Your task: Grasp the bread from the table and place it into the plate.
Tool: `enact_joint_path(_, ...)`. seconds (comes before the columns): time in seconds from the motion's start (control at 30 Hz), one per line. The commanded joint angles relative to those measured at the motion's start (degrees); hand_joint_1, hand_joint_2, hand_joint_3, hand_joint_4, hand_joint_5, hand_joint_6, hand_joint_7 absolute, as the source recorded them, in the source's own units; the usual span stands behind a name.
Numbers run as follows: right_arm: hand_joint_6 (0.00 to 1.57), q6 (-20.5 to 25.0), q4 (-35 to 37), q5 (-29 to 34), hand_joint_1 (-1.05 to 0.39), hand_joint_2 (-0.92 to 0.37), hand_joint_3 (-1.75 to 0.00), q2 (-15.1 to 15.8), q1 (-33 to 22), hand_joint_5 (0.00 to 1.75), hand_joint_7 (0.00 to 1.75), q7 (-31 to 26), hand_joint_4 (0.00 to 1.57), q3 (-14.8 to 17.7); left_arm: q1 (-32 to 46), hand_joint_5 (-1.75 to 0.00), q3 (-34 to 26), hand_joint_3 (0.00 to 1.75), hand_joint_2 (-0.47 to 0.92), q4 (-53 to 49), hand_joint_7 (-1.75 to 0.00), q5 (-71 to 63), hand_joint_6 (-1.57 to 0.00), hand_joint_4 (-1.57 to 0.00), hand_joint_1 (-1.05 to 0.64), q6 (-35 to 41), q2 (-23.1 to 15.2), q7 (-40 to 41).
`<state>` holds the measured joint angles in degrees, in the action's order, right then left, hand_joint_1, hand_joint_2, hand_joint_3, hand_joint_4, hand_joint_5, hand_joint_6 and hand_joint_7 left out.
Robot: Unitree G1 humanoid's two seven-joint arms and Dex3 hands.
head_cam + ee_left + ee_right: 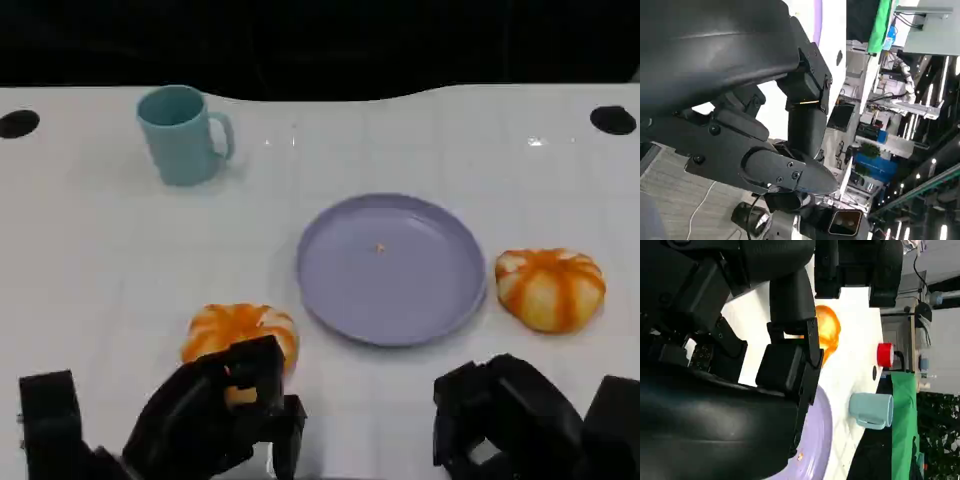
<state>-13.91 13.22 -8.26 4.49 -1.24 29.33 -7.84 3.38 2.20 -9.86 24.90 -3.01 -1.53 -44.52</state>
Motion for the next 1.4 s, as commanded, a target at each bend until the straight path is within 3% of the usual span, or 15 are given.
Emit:
enact_joint_path(0.03,1.57,0.17,-0.19,-0.41,-1.05,-0.16,-1.15,0.14,-0.37,1.25,0.95,-0.20,1.57,0.35,-0.24,-1.75,-0.81,0.10,0.92,0.12,-1.75,0.16,-0.76,-0.94,-0.76,-0.26,-0.63,0.35)
enact_joint_path(1.2,1.57,-0.68,1.21,-0.95,-1.05,-0.18,-1.13,0.06,0.28,1.24,0.93,0.68,1.57,0.62,-0.75,-1.75,-1.19,0.11,0.92,-0.23,-1.75,0.59,-0.75,-0.93,-0.75,-0.68,-0.26,0.18)
enact_joint_path(1.4,1.57,-0.22,0.72,-0.52,-1.05,-0.18,-1.14,0.29,0.16,1.24,0.94,0.31,1.56,0.50,-0.65,-1.75,-1.73,0.16,0.92,1.07,-1.51,0.05,-0.69,-0.81,-0.72,-2.64,-0.07,0.84)
